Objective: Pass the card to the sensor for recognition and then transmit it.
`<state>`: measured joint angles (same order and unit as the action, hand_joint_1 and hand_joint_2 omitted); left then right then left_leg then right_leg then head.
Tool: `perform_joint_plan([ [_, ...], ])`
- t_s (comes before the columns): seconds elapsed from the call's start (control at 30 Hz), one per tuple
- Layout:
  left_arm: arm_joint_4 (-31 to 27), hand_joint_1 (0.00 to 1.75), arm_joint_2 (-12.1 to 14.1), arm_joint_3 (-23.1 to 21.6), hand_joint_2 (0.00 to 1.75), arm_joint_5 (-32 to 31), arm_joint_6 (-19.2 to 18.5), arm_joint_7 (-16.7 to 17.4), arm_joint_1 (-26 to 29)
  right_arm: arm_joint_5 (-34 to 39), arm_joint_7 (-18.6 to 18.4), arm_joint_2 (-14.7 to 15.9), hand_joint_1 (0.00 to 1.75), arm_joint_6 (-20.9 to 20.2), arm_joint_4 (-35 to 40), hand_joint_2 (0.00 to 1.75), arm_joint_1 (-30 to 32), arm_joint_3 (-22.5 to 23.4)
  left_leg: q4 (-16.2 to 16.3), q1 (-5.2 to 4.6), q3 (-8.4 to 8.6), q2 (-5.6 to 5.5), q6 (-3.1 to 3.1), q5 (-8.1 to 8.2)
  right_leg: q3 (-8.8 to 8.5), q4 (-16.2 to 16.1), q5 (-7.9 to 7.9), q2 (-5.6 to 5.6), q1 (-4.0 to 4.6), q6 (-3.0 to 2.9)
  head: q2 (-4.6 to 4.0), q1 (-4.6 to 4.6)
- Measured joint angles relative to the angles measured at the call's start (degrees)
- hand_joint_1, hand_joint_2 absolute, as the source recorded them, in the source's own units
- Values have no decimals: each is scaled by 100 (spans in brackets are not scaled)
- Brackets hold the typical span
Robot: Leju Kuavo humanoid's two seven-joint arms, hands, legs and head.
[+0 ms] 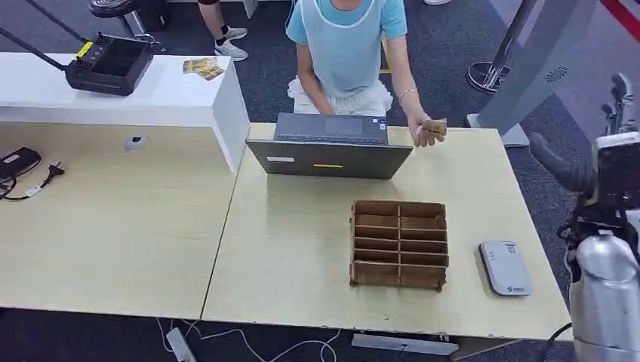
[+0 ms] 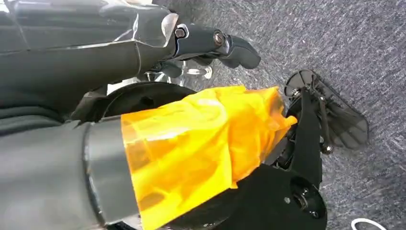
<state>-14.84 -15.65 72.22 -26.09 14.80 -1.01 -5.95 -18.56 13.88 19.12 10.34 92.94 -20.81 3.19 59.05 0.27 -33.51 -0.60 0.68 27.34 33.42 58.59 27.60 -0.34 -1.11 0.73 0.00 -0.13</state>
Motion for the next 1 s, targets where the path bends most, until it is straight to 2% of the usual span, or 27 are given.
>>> perform_joint_plan([
  [0.13,-46,0,0,135,0,272,-11,17,-1,-126,226,-205,0,135,479,175,397,9,-1,1,4,4,0,0,1,0,2,2,1,-2,0,-2],
  [0.27,-72,0,0,262,0,480,-20,11,1,98,360,-365,0,162,928,175,820,-100,-3,3,3,-1,0,0,1,2,5,-3,2,-7,0,0],
  [0.6,-114,0,-15,450,0,830,4,-164,1,1719,1025,-501,0,-960,1906,175,2229,-179,-3,2,0,-2,0,4,2,-1,8,-3,2,-7,0,0],
  [0.77,-125,0,-28,492,0,950,30,-199,4,2065,1132,-559,0,-1445,2196,175,2946,-210,-4,2,1,0,-4,8,1,-1,12,-3,2,-8,0,-2],
  [1.0,-129,0,-33,544,0,1073,77,-199,5,2273,1186,-778,0,-1738,2318,175,3571,-409,-5,3,3,5,-3,7,1,0,13,1,2,-8,0,0],
])
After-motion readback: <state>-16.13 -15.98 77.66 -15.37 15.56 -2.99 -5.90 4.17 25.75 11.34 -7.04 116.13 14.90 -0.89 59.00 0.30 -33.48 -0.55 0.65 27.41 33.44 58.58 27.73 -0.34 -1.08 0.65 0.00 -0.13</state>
